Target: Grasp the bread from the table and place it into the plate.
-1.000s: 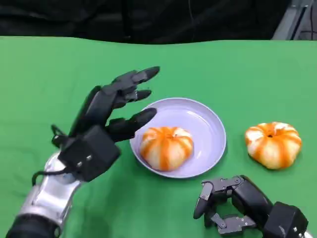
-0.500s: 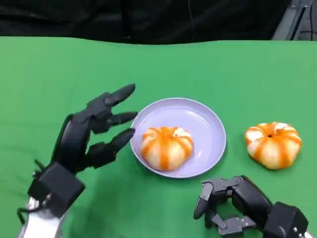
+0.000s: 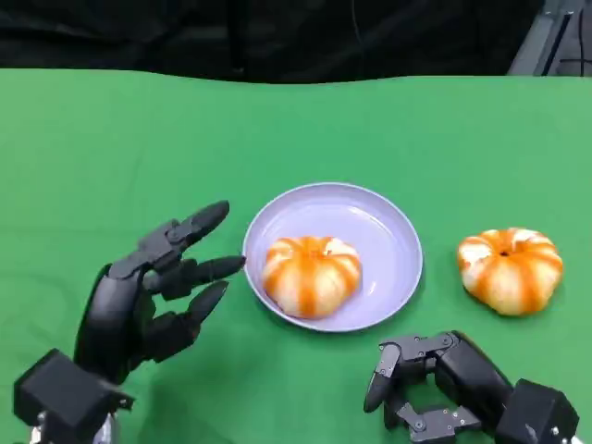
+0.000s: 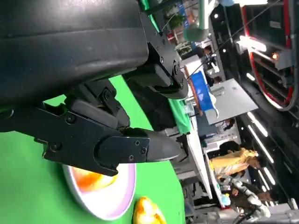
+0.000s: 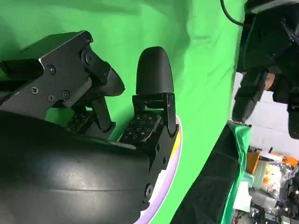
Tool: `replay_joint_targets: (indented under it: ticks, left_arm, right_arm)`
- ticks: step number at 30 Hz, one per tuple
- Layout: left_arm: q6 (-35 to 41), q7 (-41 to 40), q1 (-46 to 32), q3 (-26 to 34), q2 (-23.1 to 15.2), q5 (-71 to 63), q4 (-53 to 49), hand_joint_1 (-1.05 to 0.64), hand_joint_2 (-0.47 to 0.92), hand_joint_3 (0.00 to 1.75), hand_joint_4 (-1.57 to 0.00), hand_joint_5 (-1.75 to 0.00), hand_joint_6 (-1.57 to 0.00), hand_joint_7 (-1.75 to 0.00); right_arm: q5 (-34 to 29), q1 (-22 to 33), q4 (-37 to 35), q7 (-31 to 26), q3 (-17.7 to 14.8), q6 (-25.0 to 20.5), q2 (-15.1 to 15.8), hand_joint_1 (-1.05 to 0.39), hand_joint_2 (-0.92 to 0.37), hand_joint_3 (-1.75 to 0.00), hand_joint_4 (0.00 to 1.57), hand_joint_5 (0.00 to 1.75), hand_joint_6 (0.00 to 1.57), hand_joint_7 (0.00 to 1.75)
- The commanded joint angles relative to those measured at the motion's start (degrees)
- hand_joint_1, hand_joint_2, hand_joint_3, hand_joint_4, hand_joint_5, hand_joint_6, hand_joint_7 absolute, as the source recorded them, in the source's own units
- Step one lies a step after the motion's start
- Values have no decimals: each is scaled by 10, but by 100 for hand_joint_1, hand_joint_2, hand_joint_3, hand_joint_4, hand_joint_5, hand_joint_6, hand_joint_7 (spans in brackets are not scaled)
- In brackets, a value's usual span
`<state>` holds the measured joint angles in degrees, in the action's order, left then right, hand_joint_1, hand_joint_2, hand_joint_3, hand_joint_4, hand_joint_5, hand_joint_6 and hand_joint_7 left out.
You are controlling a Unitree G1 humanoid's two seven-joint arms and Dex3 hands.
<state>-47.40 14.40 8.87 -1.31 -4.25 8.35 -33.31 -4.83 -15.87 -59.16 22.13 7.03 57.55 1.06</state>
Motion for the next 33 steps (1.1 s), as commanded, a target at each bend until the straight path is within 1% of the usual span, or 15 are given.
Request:
replay_joint_targets:
  ticks: [1, 9, 16, 21, 26, 29, 33]
  left_arm:
    - [-9, 23, -10, 15, -2, 15, -12, -59, 92, 39, -94, -1, -58, 0]
    - [-26, 63, -31, 29, -3, 21, -53, -62, 92, 39, -99, -3, -61, -1]
    - [-44, 88, -48, 25, 4, 14, -84, -61, 92, 39, -99, -2, -61, -1]
    - [-55, 106, -50, 23, 11, 16, -104, -56, 92, 37, -97, -1, -62, -1]
    - [-49, 113, -44, 22, 16, 11, -129, -50, 92, 28, -94, 0, -64, -1]
    - [-49, 111, -40, 22, 20, 9, -142, -42, 92, 21, -93, 0, -65, -1]
    - [-44, 108, -39, 22, 23, 4, -145, -18, 90, 9, -93, 0, -68, -1]
  right_arm:
    - [8, 2, 5, 2, -4, -2, 8, 15, -55, -112, 100, 136, 100, 105]
    - [9, 9, 16, 2, -5, -3, 13, 14, -56, -111, 100, 139, 99, 105]
    - [18, 14, 23, 10, -5, -4, 15, 16, -57, -109, 100, 138, 99, 105]
    - [16, 15, 25, 6, -4, 1, 16, 17, -56, -109, 100, 139, 99, 106]
    - [16, 13, 25, 6, -4, -1, 16, 16, -57, -109, 99, 139, 99, 106]
    - [14, 12, 26, 3, -3, 0, 16, 15, -56, -109, 99, 139, 99, 106]
    - [17, 12, 24, 6, -4, 0, 16, 15, -56, -109, 99, 139, 98, 107]
